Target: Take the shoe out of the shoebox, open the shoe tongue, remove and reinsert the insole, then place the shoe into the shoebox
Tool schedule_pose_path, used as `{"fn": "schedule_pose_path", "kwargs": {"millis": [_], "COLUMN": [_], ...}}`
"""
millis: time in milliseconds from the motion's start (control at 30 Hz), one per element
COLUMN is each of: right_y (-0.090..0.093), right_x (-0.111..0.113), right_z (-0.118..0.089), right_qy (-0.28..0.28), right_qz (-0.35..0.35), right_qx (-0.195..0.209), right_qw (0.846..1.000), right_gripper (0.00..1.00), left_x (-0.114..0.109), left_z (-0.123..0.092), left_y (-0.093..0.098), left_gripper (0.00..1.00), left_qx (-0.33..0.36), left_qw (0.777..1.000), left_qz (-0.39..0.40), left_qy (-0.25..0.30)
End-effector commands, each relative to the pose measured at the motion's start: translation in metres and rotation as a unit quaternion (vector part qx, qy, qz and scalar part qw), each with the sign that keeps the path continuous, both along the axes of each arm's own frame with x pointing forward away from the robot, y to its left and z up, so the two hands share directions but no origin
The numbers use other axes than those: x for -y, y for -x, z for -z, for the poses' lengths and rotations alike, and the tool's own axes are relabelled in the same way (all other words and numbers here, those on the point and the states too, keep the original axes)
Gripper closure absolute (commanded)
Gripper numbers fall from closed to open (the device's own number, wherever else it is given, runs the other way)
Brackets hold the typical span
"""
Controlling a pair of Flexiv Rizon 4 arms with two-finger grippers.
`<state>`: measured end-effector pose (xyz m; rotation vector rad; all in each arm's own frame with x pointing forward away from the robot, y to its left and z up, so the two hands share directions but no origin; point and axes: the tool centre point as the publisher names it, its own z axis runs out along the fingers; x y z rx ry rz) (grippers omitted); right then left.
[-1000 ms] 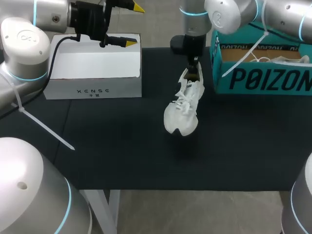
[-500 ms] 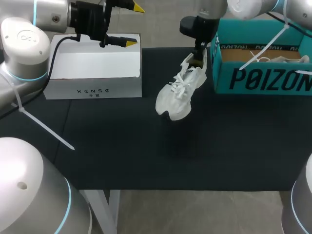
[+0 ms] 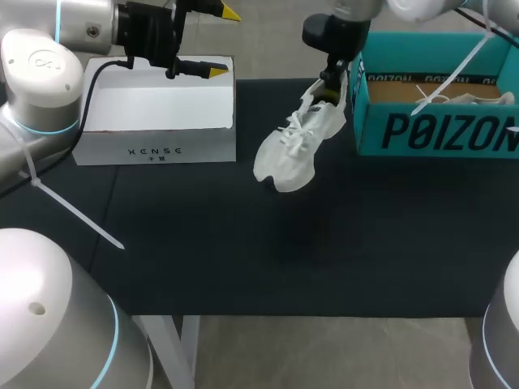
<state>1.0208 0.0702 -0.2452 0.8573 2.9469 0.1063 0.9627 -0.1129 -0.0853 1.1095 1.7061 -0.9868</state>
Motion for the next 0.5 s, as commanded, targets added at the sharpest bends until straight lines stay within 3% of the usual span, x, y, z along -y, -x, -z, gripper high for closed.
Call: {"fn": "schedule_pose_path", "kwargs": {"millis": [33,300,333,500], "right_y": [0.003,0.003,0.002,-0.034], "right_x": [0.002,0.002,0.003,0.024], "right_z": [-0.001,-0.001,-0.001,-0.017], "right_qy": [-0.003,-0.003,0.024,0.02], "right_qz": [0.0,0.0,0.014,0.093], "right_qx": [0.003,0.003,-0.001,0.023], "right_qw": [1.0,1.0,1.0,0.995], "right_gripper": [1.0,1.0,1.0,1.0], "left_x": [0.0,0.0,0.0,0.0], "left_z": [0.0,0.0,0.0,0.0], "left_y": [0.0,0.0,0.0,0.0], "left_gripper": [0.0,0.0,0.0,0.0], "left_qx": [0.0,0.0,0.0,0.0], "left_qw": [1.0,1.0,1.0,1.0], "left_qz": [0.001,0.001,0.001,0.001], "left_qy": [-0.002,-0.002,-0.002,-0.002]}}
